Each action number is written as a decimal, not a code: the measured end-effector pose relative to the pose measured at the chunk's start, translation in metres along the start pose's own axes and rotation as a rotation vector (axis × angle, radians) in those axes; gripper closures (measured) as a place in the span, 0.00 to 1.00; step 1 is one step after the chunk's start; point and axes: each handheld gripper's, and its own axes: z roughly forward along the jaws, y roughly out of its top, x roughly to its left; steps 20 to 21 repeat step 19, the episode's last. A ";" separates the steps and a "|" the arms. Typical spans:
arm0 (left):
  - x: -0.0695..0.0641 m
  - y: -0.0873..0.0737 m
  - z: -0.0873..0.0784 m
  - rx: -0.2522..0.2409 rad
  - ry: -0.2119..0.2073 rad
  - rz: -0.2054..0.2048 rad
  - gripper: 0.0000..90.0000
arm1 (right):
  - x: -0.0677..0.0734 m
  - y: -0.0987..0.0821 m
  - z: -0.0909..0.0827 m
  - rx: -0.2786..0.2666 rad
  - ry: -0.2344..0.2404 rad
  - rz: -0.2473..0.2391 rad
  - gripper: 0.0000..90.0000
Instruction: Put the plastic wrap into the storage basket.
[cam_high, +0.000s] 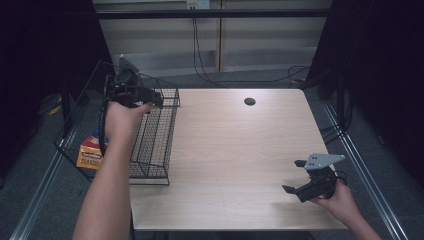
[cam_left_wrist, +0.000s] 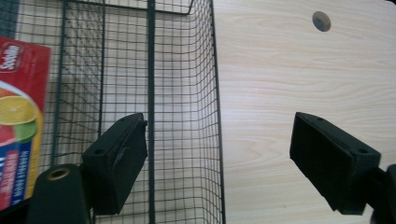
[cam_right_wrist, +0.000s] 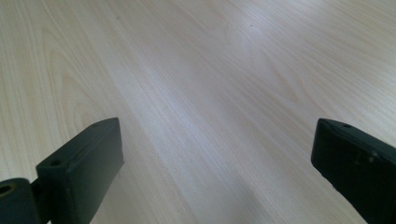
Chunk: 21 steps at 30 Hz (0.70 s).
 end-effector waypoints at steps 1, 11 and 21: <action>-0.002 -0.001 0.002 0.002 -0.005 0.004 0.21 | 0.000 0.000 0.000 0.001 0.001 0.002 0.02; -0.017 -0.008 0.019 0.009 -0.050 0.054 0.19 | 0.000 0.000 -0.001 0.001 -0.004 0.002 0.02; -0.026 -0.011 0.024 0.004 -0.088 0.081 0.17 | 0.000 0.000 -0.001 0.000 -0.002 0.003 0.02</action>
